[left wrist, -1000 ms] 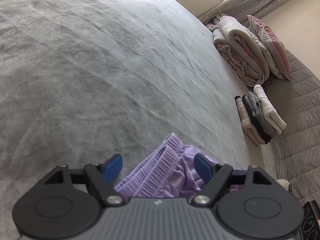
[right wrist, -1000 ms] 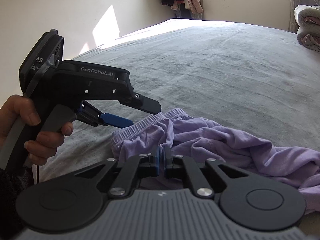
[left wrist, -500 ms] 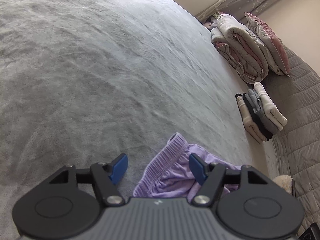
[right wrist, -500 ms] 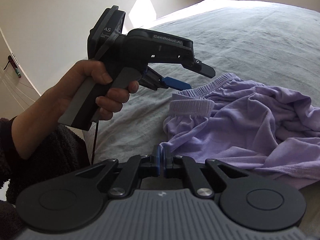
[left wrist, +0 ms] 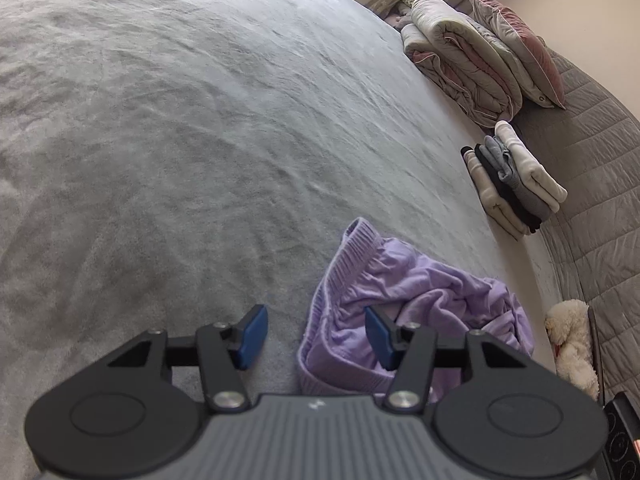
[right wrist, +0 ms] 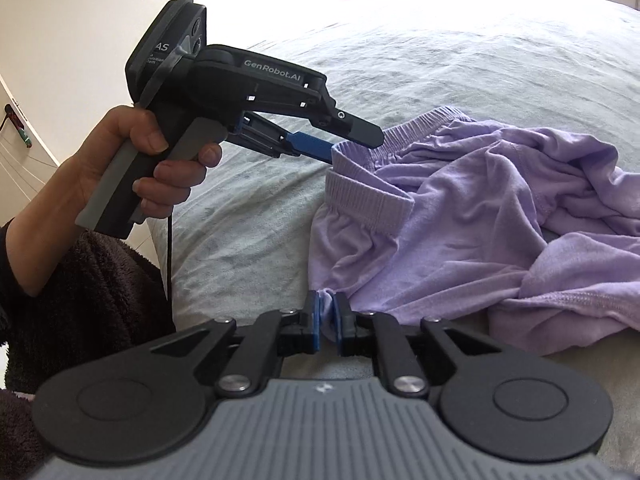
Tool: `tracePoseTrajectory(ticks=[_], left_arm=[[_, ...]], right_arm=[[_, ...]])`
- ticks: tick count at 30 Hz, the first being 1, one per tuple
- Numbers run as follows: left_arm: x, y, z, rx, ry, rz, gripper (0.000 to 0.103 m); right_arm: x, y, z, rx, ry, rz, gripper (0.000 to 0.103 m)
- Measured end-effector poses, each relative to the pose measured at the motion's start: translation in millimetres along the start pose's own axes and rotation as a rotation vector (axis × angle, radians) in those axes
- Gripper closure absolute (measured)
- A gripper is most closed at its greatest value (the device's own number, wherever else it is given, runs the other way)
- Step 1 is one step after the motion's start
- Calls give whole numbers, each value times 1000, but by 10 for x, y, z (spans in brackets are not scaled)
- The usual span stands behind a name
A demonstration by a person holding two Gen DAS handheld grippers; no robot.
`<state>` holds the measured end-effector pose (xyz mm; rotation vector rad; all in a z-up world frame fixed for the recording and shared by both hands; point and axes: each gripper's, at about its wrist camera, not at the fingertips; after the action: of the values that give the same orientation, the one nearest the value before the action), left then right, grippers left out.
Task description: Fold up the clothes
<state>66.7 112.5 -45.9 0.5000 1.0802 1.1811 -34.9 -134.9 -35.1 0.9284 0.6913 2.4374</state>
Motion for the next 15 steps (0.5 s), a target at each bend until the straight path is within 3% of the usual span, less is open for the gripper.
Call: tracePoseTrajectory(ticks=[2,3,4,5,10,13,15], left_arm=[[-1,-6,10,-5,7,-4,50],[0,-6,21,-12,13,-4,50],[2,-5,34,-20,19,-4,50],[1,-4,48,-32,22,-3,50],[-6,10,105,-102,28,-25,50],[-66,50,138,-196,-2,-109,52],[-162,28,163,-223,-57,-151,52]], right_arm=[[-12,-6,16,-18,-7,-8,80],[-18,-9,24,-27,-10,-13,73],[-24,-12,32,-36,-13,-17,59],[-31,-15,40,-45,-17,-21,55],[-12,-90,69,-85,-6,-66,55],[-4,-144,79,-114,-3,-94,56],[2,-180,86,-134,0,-114,69]])
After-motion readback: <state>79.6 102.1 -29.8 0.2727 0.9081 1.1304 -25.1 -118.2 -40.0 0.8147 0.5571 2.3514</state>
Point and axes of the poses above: each gripper's, at about its wrist camera, not at the fingertips, and y roughly against the way its jaws point, x to its left, z to its top, and after that the axes turned 11 degrees about z, right-handed
